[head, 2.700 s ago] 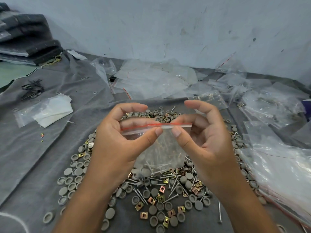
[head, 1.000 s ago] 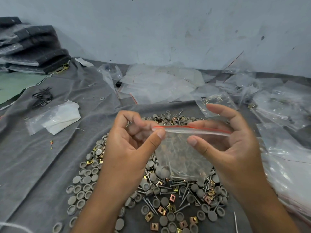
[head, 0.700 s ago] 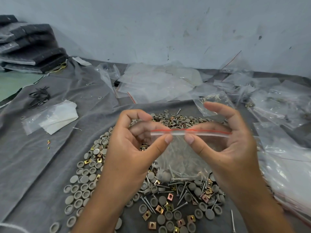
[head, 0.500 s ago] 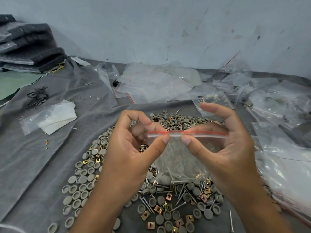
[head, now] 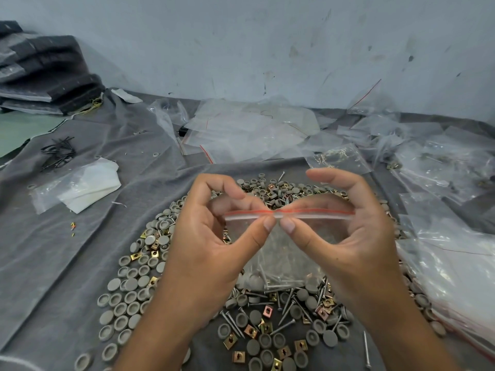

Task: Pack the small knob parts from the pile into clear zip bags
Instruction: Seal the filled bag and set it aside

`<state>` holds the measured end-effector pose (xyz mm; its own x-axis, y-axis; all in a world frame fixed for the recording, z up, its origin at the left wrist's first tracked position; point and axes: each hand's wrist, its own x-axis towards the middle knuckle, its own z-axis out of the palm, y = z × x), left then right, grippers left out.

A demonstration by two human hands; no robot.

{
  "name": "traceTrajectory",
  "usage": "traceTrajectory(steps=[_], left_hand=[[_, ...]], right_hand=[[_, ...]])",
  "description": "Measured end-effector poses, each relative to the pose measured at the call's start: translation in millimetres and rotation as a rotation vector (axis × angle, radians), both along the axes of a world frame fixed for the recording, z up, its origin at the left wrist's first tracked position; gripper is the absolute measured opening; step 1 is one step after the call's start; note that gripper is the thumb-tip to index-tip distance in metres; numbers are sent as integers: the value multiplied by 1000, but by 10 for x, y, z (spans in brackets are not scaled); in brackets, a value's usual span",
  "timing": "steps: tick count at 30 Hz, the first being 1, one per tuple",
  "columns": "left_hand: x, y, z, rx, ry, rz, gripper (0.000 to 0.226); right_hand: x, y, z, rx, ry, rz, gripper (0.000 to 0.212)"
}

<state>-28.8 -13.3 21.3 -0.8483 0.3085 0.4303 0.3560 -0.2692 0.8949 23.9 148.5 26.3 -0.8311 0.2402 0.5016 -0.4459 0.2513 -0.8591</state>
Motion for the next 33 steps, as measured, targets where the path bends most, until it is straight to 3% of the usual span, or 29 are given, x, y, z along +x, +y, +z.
traceTrajectory(steps=[8,15,20,26,33], left_hand=[[-15,-22,8,18,-27,-11,42],[-53,-66,50,33,-48,-24,45],[-79,-150,2,-35,-85,-3,40],[-93,-132,-7,-119,-117,-41,28],[-109,-108,-66,-157,-100,49,47]], right_hand=[[-1,22,15,-77,-26,43,47],[25,152,92,-248,-132,195,31],[43,184,63,-168,-187,225,17],[38,252,102,-74,-132,126,25],[-123,590,345,276,-128,-25,24]])
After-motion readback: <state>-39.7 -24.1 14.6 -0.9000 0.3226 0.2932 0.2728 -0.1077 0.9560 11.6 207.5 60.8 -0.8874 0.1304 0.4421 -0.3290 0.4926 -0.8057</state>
